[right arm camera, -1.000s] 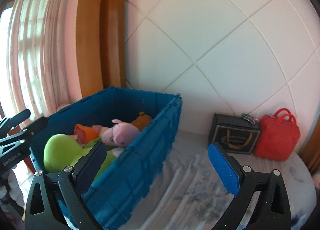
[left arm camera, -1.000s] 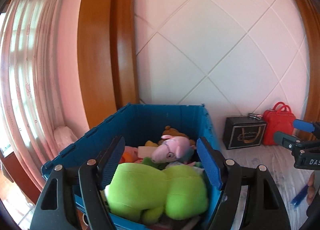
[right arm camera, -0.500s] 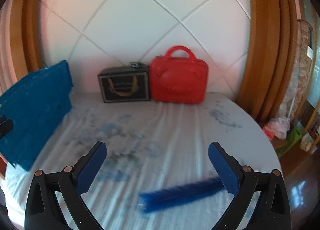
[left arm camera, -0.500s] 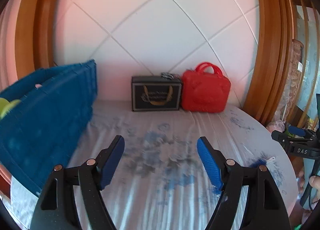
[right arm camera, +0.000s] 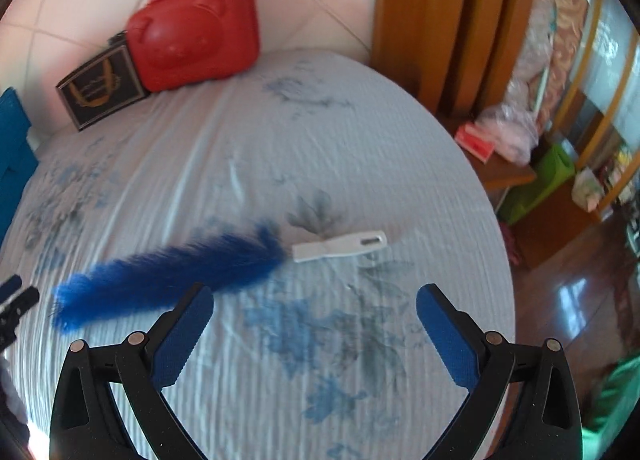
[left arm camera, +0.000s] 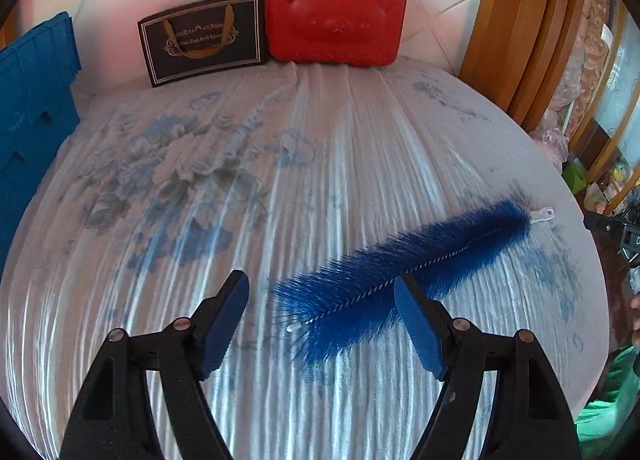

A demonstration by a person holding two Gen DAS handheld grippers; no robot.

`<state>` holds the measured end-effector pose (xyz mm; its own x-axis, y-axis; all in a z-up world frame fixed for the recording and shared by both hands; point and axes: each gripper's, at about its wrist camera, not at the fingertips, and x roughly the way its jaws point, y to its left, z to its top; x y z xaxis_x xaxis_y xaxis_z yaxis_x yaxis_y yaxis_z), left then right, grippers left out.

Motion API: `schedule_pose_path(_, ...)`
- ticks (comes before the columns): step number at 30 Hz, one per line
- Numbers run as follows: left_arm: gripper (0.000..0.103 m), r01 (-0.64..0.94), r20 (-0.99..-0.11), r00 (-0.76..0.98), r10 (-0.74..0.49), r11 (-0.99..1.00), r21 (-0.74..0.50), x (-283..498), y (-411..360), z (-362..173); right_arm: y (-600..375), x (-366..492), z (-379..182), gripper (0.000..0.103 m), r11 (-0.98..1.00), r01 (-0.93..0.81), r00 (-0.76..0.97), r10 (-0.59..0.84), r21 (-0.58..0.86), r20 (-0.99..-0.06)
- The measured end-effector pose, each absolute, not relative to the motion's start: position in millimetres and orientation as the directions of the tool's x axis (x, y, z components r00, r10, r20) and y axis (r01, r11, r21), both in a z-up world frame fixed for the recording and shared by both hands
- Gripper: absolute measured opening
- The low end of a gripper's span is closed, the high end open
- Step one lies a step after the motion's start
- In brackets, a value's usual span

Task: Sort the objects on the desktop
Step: 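Move both grippers back toward the blue bristle brush on the bed, then grasp the blue brush with the right gripper while the left gripper grasps it too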

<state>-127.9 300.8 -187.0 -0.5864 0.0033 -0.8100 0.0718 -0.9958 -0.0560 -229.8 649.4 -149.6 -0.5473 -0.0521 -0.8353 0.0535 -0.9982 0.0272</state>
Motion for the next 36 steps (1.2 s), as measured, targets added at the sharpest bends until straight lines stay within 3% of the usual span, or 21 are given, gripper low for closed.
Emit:
schedule_pose_path(8,0.075,0.053,-0.832,-0.554,-0.019,-0.999,-0.012,-151,317,-230,667,-263,-188,0.103,-0.993,0.06,-0.508,-0.122,0.106,-0.852)
schedule_pose_path(18,0.075,0.039,-0.826,-0.563,-0.024,-0.999,0.003,-177,323,-243,626,-279,-208,0.102,-0.969,0.119,-0.494,-0.248,0.218,-0.834)
schedule_pose_path(25,0.075,-0.026,-0.831,-0.555,0.01,-1.0,0.006,-180,328,-238,606,-293,-228,0.074,-0.966,0.12,-0.497,-0.26,0.231,-0.828)
schedule_pose_path(29,0.075,-0.065,-0.827,-0.562,0.006,-0.997,0.037,-176,338,-238,603,-288,-229,0.067,-0.973,0.122,-0.518,-0.23,0.196,-0.824)
schedule_pose_path(31,0.077,-0.07,-0.849,-0.529,-0.009,-0.996,0.054,-181,341,-251,601,-286,-230,0.069,-0.976,0.127,-0.523,-0.219,0.178,-0.824)
schedule_pose_path(34,0.077,-0.042,-0.846,-0.532,0.034,-0.999,-0.014,-186,337,-258,594,-284,-231,0.085,-0.972,0.165,-0.519,-0.229,0.167,-0.823)
schedule_pose_path(36,0.072,-0.035,-0.834,-0.551,0.032,-0.999,-0.015,-190,338,-260,589,-284,-232,0.085,-0.976,0.164,-0.519,-0.206,0.14,-0.83)
